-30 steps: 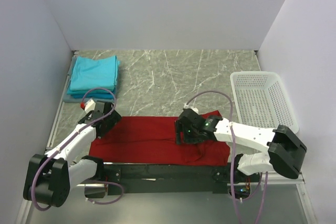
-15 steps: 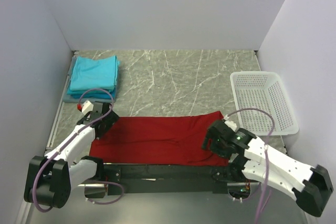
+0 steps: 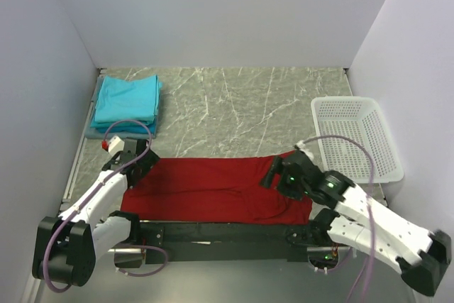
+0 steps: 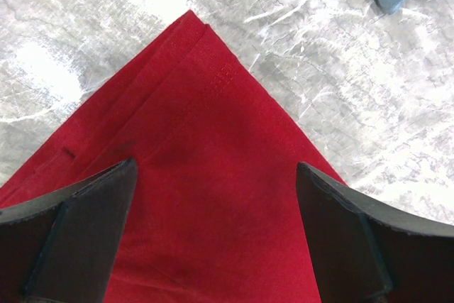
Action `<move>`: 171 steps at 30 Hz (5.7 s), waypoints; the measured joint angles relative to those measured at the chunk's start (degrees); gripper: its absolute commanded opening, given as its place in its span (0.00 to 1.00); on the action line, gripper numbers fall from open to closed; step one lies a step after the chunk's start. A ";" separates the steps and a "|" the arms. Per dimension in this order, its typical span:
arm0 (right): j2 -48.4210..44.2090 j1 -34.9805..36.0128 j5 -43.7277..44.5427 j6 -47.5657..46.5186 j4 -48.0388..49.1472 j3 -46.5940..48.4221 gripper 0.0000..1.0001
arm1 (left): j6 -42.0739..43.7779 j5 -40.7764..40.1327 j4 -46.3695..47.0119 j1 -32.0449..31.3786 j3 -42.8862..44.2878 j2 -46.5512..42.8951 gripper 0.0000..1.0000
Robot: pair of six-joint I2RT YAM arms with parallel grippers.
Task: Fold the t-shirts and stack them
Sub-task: Fold the tshirt
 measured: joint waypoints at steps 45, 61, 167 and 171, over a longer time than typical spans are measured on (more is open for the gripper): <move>47.06 -17.53 1.27 -15.37 18.58 14.51 0.93 | 1.99 20.24 4.00 -1.16 -1.29 -2.05 0.99; 90.66 -24.30 -6.62 -29.68 10.29 75.19 0.92 | -2.91 24.63 13.84 -4.96 -2.16 3.52 0.99; 19.98 -4.50 -11.15 -20.87 21.64 -1.77 0.93 | -5.16 25.31 7.69 -38.84 -10.71 -8.57 0.35; 19.80 -2.75 -12.09 -19.80 21.59 -1.88 0.90 | -5.99 24.35 7.98 -38.86 -10.51 -6.97 0.21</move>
